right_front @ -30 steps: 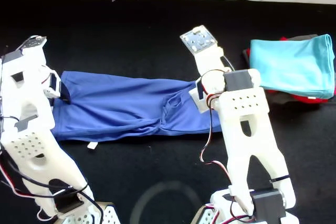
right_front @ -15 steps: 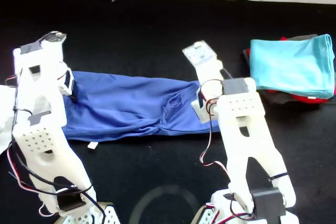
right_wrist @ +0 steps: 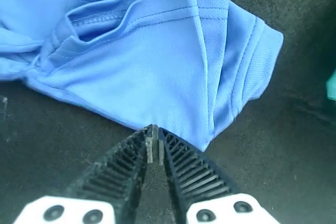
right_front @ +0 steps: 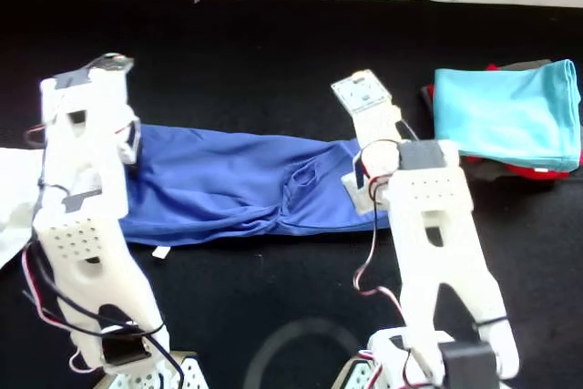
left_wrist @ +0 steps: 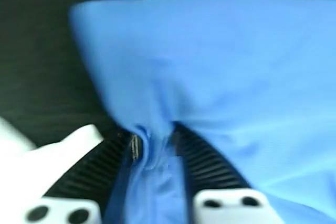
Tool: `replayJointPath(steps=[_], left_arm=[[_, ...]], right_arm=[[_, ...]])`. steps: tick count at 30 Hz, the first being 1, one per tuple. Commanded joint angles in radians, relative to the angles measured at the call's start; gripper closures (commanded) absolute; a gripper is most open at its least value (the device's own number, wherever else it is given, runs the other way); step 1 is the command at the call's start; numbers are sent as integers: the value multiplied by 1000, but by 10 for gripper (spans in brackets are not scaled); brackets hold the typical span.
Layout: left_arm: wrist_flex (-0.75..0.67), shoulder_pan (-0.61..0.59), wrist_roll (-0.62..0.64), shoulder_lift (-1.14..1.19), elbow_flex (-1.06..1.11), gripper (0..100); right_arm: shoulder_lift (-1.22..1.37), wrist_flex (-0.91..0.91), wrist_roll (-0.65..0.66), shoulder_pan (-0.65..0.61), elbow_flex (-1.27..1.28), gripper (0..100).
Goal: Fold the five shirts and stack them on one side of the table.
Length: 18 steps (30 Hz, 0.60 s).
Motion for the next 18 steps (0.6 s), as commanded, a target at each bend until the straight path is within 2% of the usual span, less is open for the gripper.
replayJointPath(steps=[1,5,11,18], left_arm=[[37,113,46,-24,-10,994],[103,206,109,-117,-24,991],[141,386,226,-289,-21,991],[158,610,245,-389,-81,991]], right_arm=[[-125,59,5,15,-7,991],[-242,96,5,76,7,991],[-323,79,6,306,153,991],[-415,-56,12,522,380,991]])
